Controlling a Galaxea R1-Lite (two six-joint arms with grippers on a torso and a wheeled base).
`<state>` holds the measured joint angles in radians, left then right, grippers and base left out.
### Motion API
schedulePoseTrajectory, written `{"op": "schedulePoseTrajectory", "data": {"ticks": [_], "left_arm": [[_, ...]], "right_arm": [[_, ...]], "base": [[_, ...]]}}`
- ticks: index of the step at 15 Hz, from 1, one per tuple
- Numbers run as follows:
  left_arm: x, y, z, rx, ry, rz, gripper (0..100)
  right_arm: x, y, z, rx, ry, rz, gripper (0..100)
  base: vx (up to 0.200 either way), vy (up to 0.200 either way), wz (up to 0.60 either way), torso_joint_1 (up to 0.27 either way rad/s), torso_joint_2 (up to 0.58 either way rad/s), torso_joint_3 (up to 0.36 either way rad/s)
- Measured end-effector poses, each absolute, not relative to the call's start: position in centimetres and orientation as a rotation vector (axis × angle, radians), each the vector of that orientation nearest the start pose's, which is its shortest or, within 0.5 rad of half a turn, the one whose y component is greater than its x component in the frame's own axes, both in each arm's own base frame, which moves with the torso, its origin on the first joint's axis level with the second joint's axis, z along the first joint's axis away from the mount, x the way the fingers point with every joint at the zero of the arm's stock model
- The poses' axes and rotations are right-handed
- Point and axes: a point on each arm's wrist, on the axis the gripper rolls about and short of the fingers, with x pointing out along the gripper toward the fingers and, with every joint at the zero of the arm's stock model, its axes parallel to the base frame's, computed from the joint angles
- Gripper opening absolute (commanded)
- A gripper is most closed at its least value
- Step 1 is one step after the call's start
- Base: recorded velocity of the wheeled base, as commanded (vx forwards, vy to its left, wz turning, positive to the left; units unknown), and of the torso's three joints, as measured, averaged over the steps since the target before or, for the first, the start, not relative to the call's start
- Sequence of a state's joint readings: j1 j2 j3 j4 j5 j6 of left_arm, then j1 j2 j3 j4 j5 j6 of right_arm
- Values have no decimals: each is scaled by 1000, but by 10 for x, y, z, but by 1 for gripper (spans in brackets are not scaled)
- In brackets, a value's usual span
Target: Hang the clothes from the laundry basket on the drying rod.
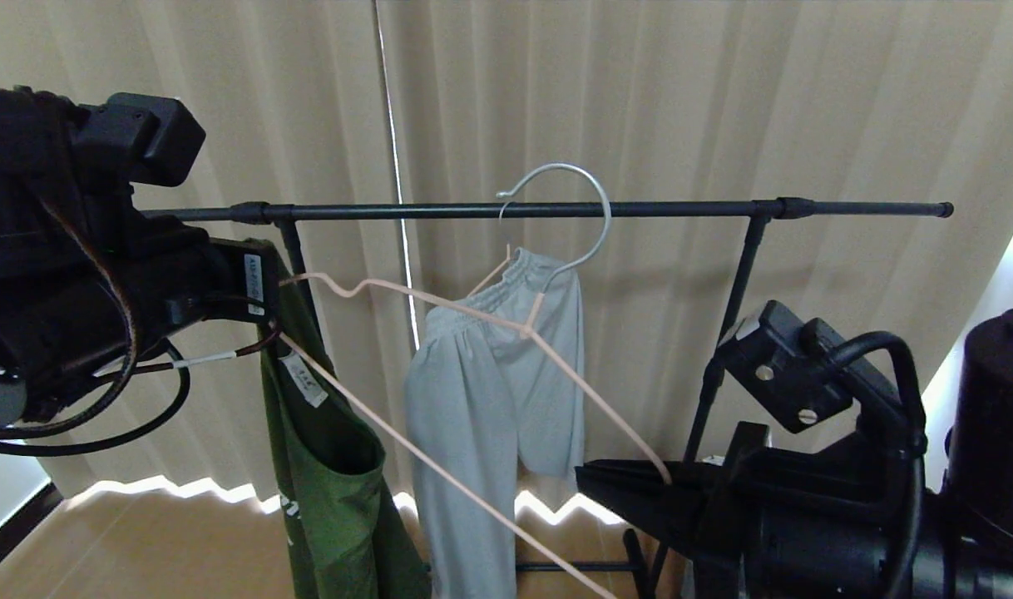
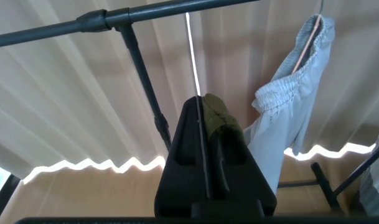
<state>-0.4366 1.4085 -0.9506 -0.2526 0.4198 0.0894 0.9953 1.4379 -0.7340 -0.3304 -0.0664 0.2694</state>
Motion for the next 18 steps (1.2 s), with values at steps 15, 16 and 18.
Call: {"op": "schedulePoseTrajectory", "data": {"ticks": [15,16,18], "left_arm": [[193,-101,266,163,165,-106,0],[187,-103,268,155,154,-128,0],[177,-105,273,140,130,-162,0]], "right_arm": [[182,240,207,67,448,780,0],[186,245,205,65,450,773,0],[191,251,201,56,458,757,0]], "base": [[0,0,0,0,0,0],[0,0,0,0,0,0],[0,0,0,0,0,0]]}}
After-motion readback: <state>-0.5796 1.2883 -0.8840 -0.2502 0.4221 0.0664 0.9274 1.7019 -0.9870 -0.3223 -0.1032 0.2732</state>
